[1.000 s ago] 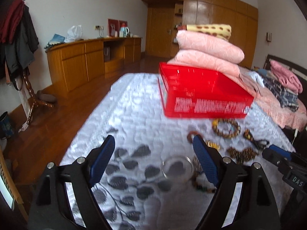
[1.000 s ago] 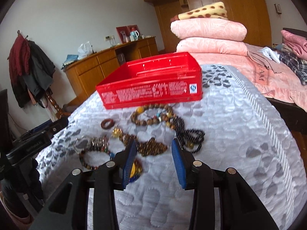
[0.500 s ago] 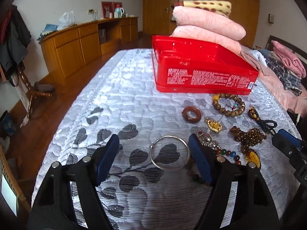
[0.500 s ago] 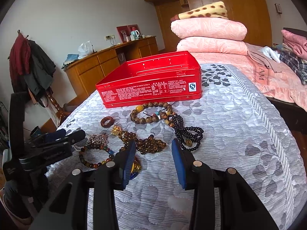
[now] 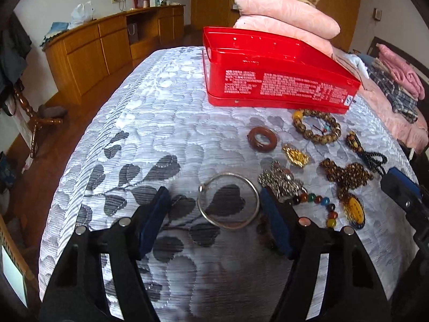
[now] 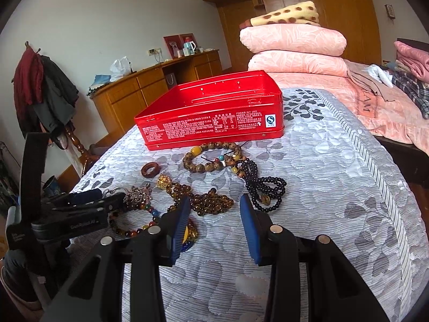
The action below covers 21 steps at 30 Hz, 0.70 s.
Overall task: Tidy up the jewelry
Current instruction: 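Grasp the second silver bangle with the left tool while the right tool grasps the yellow pendant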
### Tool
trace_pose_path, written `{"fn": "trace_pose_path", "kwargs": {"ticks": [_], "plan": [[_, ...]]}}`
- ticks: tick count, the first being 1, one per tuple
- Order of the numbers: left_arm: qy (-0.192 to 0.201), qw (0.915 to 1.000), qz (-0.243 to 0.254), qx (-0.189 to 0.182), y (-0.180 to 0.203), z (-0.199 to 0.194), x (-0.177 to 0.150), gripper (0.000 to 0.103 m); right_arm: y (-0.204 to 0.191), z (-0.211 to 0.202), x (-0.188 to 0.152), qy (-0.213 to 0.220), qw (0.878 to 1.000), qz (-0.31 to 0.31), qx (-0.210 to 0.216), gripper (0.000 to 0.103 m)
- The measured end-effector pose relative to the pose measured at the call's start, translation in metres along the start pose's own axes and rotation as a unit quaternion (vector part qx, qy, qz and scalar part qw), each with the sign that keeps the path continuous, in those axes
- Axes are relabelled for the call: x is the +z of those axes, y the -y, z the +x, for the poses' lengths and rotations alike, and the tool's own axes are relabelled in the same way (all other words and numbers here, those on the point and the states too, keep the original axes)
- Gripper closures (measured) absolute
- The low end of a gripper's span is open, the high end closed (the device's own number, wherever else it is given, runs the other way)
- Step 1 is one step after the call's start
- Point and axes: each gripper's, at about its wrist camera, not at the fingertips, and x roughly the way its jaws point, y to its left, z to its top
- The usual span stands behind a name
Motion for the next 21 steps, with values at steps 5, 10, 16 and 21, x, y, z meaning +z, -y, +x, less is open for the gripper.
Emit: {"fn": "trace_pose_path", "kwargs": {"ticks": [5,10,16,21], "plan": [[0.000,1.0000,0.005,0.000,0.001,0.000,-0.002,0.035,0.000,0.000,0.000,0.000,1.000,0.000,0.000,0.064],[0.005,0.9999,0.003,0.013,0.000,-0.002,-0.003,0.048,-0.001,-0.001,-0.001,0.000,1.000,0.000,0.002,0.064],[0.014,0.9999,-0.006,0.006,-0.007,-0.008,-0.008,0.057,-0.005,0.000,-0.003,-0.007,1.000,-0.006,0.013,0.064],[0.023,0.9996,-0.013,0.003,-0.010,-0.011,-0.011,0.057,-0.010,0.005,-0.003,-0.023,0.999,-0.012,0.025,0.064]]}}
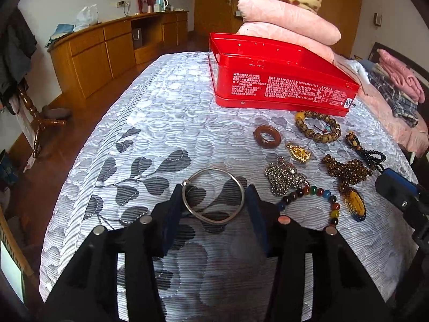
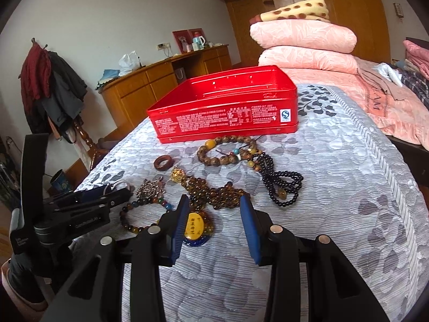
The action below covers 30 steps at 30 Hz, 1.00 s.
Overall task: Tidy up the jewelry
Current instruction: 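Grasp the second silver bangle with the left tool while the right tool grasps the yellow pendant, then carry the bangle and pendant into the red tin and open both tools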
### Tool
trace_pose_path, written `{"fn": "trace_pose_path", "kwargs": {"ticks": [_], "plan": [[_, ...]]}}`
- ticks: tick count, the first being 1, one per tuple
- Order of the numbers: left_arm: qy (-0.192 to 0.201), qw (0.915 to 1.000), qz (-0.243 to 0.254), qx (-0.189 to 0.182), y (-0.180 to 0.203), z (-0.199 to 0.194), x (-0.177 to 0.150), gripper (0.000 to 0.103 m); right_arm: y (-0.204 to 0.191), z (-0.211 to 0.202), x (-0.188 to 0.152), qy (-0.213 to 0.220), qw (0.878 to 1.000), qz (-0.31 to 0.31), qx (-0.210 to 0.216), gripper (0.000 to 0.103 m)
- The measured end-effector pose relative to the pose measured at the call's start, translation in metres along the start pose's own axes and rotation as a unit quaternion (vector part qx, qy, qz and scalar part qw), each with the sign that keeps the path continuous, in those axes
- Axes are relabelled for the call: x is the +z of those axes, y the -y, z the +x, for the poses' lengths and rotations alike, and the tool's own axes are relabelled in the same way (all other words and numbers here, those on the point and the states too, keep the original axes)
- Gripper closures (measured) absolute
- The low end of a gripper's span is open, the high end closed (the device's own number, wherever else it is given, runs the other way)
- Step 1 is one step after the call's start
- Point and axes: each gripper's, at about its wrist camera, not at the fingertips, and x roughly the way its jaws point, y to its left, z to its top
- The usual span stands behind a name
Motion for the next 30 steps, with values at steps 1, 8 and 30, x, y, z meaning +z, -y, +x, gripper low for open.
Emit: {"fn": "trace_pose_path", "kwargs": {"ticks": [1,8,30], "plan": [[0.002,1.0000,-0.003,-0.001,-0.001,-0.001,0.000,0.057,0.000,0.002,0.000,-0.004,1.000,0.000,-0.001,0.063],[0.023,0.9996,-0.013,-0.009,-0.005,-0.007,0.000,0.057,-0.004,0.010,0.005,-0.022,1.000,0.004,-0.010,0.048],[0.042,0.9990,-0.009,-0.013,-0.007,-0.010,0.003,0.057,-0.013,0.050,0.017,-0.077,0.997,0.009,-0.012,0.062]]}}
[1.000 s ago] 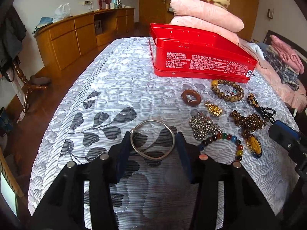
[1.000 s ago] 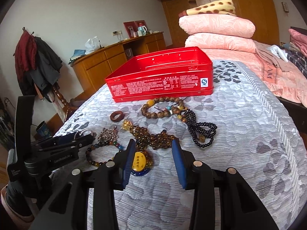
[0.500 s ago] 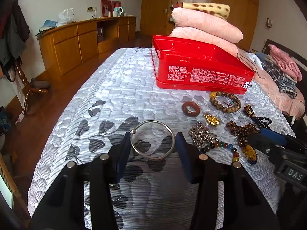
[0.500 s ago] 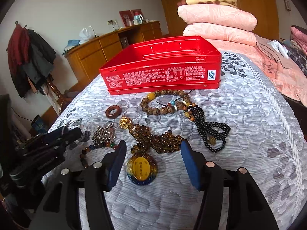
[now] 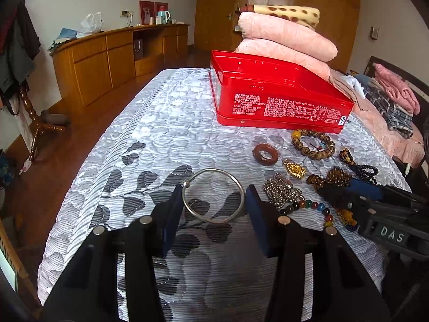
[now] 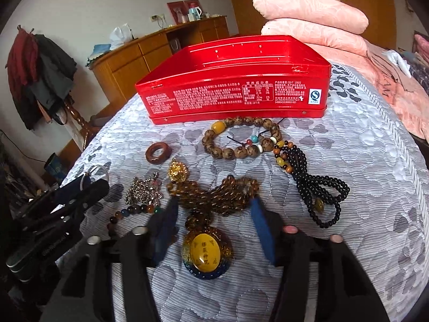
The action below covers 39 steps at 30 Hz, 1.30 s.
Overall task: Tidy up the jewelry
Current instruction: 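Carry the bangle and pendant into the red tin and open both tools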
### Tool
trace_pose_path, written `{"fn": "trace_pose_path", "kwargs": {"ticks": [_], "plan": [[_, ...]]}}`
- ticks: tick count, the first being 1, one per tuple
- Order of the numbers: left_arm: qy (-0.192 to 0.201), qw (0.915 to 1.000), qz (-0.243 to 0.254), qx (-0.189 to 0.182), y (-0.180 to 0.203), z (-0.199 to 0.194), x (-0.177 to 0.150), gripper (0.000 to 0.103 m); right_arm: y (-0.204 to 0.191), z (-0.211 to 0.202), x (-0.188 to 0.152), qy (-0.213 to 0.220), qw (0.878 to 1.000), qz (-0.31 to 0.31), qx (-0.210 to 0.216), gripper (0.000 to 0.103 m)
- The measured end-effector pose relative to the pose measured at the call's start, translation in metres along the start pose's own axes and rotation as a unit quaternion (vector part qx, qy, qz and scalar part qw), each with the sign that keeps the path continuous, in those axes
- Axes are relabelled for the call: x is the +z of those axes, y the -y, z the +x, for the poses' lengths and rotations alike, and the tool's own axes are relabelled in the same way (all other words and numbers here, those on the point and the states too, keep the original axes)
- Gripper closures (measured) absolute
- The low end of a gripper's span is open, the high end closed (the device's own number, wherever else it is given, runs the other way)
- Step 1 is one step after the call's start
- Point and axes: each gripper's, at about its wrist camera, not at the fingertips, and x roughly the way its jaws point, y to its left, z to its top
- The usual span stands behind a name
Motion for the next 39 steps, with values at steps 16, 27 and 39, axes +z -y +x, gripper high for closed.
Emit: {"fn": "trace_pose_path", "kwargs": {"ticks": [16,27,39], "plan": [[-0.004,1.0000,0.008,0.003,0.006,0.004,0.000,0.057,0.001,-0.001,-0.001,-0.005,1.000,-0.012,-0.008,0.075],[0.000,0.9999,0.007,0.008,0.008,0.003,0.000,0.057,0.008,-0.016,-0.008,0.011,1.000,-0.003,-0.011,0.082],[0.020,0.9997,0.012,-0.004,0.023,-0.010,0.008,0.057,0.014,-0.047,-0.008,0.044,0.999,-0.009,-0.018,0.085]]}}
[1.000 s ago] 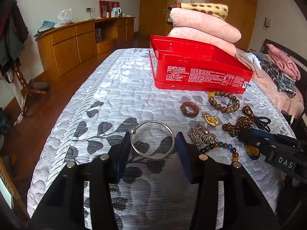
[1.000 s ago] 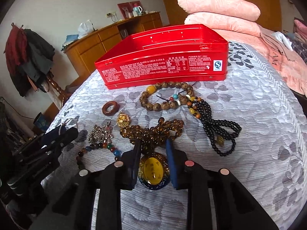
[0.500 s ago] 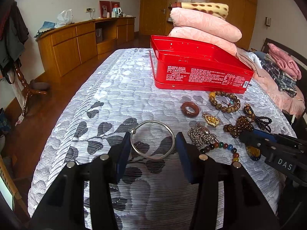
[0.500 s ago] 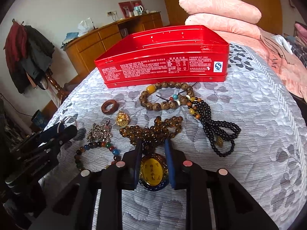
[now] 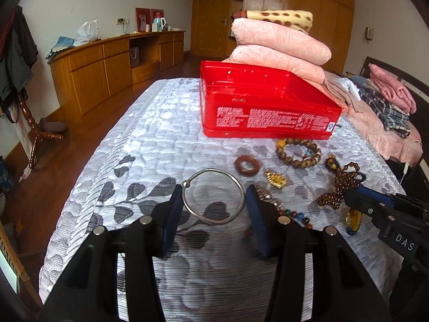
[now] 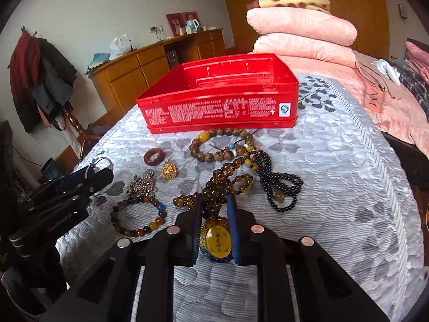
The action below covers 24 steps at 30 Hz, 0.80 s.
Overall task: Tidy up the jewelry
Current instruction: 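Carry the bangle and pendant into the red tin and open both tools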
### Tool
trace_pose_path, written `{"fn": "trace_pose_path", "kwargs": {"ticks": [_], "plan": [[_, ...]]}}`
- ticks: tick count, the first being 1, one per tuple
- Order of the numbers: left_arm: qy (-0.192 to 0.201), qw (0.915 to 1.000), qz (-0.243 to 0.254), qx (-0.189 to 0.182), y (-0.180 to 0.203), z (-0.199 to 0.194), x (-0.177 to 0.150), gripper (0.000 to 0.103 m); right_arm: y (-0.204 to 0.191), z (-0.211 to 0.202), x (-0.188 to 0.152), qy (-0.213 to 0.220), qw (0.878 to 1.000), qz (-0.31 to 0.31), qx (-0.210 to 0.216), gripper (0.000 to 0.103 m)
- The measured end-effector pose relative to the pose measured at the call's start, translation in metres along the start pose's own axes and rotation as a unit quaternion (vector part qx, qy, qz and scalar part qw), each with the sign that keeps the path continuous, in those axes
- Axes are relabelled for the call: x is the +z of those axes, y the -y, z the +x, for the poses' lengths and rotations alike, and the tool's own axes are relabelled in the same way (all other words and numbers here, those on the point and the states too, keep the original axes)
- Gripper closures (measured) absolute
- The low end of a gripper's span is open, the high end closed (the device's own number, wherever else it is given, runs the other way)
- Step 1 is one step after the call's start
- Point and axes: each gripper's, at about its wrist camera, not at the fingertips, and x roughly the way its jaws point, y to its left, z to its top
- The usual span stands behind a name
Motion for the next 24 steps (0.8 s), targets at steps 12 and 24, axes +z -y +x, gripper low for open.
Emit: {"fn": "trace_pose_path", "kwargs": {"ticks": [12,24], "plan": [[0.035,0.9992,0.011,-0.019,0.021,-0.010,0.031,0.057,0.011,-0.030,0.031,0.054,0.998,-0.002,0.012,0.085],[0.081,0.9957,0.024,-0.037,0.038,0.004,0.103,0.057,0.027,-0.025,0.115,0.113,0.993,-0.007,0.024,0.085]]}}
